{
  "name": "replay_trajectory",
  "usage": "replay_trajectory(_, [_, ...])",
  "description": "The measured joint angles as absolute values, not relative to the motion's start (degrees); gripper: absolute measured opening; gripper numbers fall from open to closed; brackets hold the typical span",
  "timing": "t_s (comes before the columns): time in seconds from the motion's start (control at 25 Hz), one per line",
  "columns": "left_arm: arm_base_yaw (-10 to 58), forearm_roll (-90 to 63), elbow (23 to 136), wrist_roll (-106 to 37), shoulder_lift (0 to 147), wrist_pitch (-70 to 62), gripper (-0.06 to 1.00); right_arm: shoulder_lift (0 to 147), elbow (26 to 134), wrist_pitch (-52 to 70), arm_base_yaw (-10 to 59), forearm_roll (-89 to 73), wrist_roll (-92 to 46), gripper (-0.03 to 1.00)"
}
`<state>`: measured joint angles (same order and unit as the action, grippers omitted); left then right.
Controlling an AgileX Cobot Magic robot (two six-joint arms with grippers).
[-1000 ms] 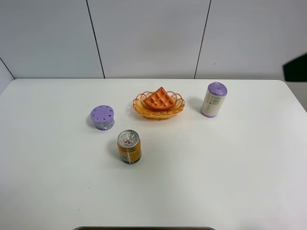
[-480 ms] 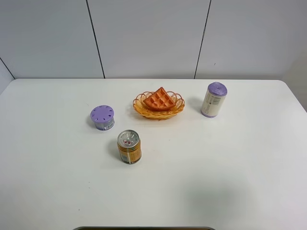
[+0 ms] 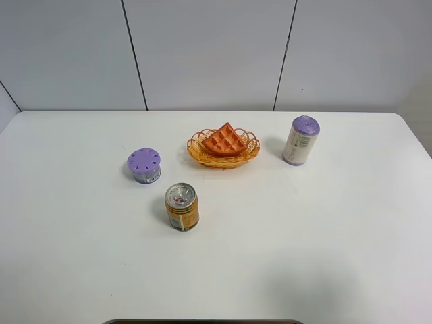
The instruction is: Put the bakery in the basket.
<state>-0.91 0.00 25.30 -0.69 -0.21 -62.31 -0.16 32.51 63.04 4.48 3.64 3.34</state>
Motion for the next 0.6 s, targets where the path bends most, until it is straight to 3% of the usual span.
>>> replay_trajectory(0.6, [-0.9,0.0,25.3,-0.7,-0.2,-62.3,0.99,-0.2,32.2,63.0,4.5,3.6,3.2,0.91])
